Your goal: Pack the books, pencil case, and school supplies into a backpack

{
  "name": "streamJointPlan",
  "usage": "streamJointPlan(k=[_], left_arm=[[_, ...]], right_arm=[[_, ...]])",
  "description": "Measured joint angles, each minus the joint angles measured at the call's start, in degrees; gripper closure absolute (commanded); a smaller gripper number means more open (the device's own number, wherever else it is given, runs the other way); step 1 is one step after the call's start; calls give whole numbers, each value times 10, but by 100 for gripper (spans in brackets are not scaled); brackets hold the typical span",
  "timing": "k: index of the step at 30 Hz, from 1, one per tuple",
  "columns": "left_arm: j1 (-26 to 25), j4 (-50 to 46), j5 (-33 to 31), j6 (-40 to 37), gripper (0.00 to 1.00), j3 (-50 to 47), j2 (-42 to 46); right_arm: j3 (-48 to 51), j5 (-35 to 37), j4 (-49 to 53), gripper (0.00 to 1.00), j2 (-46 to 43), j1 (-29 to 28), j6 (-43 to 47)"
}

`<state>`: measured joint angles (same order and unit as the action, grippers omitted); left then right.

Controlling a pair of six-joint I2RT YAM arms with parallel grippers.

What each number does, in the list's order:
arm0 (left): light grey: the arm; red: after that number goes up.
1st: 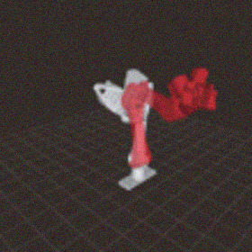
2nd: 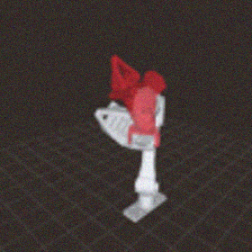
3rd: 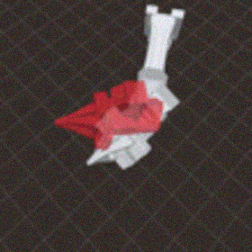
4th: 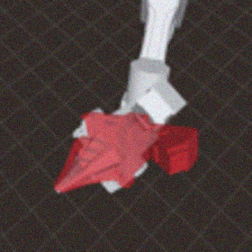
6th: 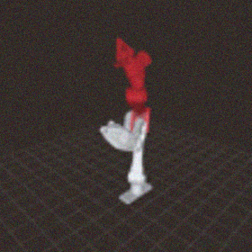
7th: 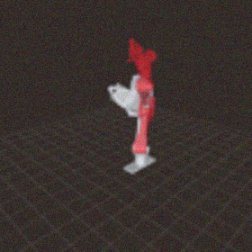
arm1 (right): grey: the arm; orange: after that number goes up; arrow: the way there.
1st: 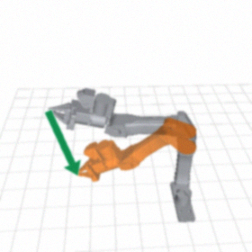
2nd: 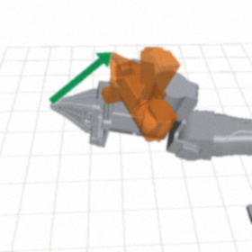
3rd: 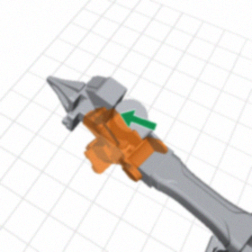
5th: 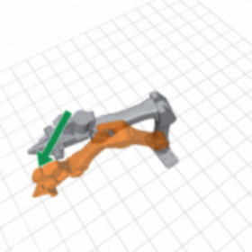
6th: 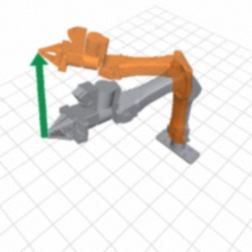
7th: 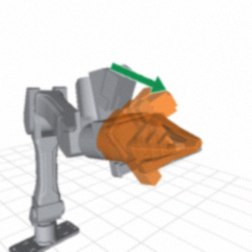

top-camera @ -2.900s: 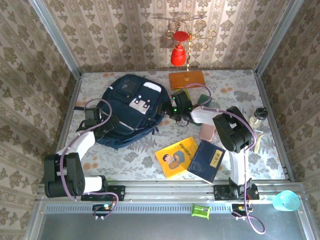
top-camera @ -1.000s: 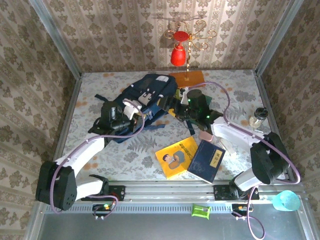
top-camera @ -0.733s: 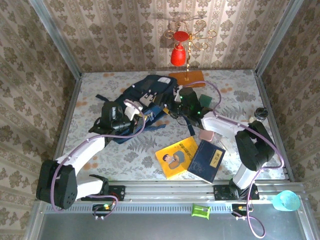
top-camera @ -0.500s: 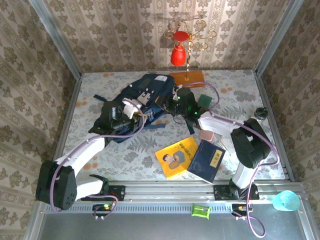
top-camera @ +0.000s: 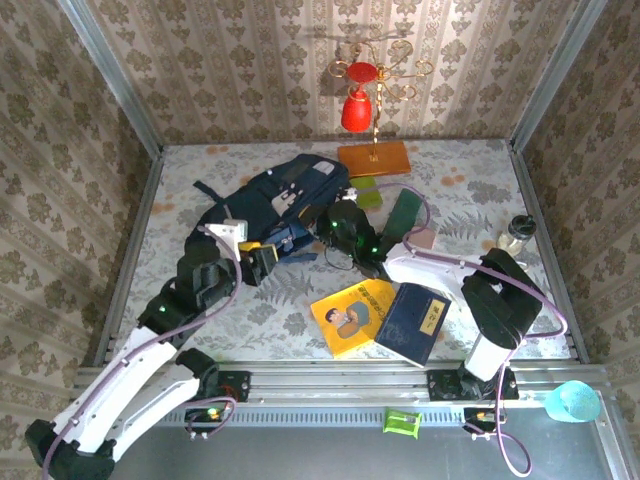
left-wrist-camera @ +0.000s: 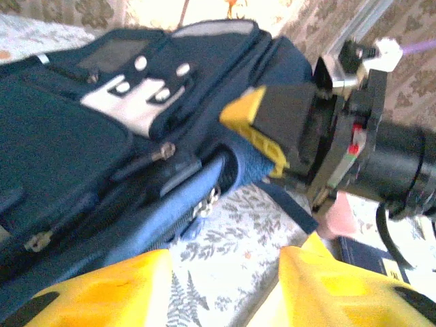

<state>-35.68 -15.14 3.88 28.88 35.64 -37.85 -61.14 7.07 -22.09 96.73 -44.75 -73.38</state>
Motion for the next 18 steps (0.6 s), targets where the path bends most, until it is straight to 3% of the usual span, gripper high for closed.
streamJointPlan(k=[10, 18], left_arm=[[-3, 54, 49, 24, 50, -21, -150], [13, 98, 28, 10, 47, -20, -172]], right_arm=[[-27, 25, 4, 93, 0, -12, 7], [-30, 29, 16, 93, -4, -16, 18]])
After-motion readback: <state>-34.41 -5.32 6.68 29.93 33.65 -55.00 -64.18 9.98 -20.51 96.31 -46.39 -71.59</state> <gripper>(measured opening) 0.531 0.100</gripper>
